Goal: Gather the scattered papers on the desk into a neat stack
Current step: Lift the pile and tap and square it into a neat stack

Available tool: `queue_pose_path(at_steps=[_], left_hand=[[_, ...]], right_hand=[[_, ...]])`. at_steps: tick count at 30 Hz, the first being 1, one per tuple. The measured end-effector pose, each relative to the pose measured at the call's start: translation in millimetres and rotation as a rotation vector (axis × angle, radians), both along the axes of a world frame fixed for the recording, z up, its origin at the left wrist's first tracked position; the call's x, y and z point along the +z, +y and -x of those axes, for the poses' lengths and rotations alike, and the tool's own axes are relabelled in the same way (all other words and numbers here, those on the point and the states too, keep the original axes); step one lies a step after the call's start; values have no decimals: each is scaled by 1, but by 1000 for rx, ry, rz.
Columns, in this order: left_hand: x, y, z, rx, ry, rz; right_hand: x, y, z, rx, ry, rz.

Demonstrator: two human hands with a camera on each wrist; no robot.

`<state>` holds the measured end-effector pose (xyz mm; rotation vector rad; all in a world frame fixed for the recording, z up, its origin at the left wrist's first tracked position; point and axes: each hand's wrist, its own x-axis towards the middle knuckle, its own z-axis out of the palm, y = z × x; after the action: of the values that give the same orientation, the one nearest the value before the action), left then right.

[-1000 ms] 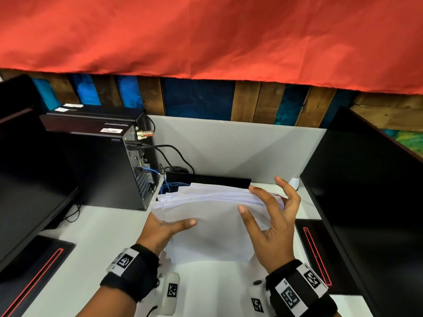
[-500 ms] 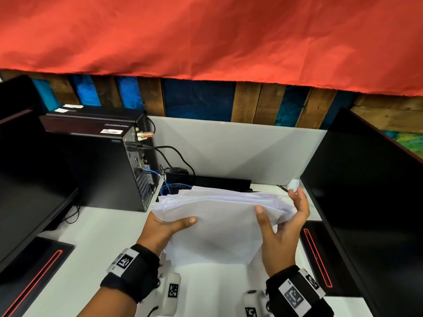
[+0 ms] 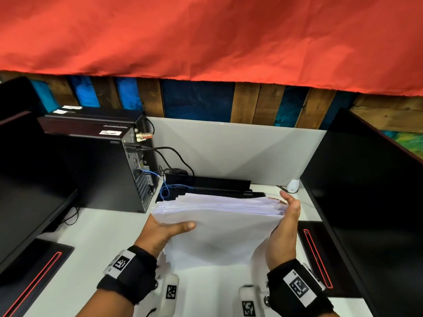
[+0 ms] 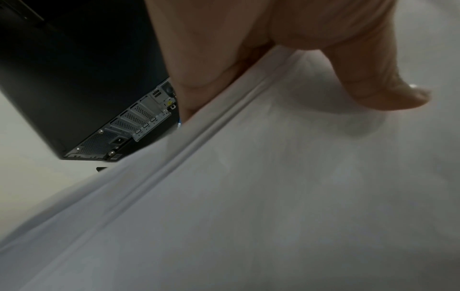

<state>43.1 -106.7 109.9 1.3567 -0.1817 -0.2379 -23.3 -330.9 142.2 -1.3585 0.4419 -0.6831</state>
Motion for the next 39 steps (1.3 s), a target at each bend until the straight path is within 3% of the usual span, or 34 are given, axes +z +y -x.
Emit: queue_pose_path(at_steps=[3,9,14,18,23,28,31,39], left_hand=[[0,-2,1,14,12,-13],[0,-1,-1,30,20,8],[1,-1,-1,30,24,17],[1,-1,-1,43,-2,27],[0,-1,1,56,14,16],[3,-4,0,28,21,24],[4,-5,0,17,34,31],[15,-8,0,0,-15,73]], right_hand=[[0,8,3,66,-42,51],[5,10,7,-122,-173,0],[-11,11,6,-130,-99,60],[4,6,3,-132,-135,113],[17,11,5,88,-205,191],[13,9,8,109,-260,590],[10,8,8,105,-141,614],[0,10,7,71,-163,837]])
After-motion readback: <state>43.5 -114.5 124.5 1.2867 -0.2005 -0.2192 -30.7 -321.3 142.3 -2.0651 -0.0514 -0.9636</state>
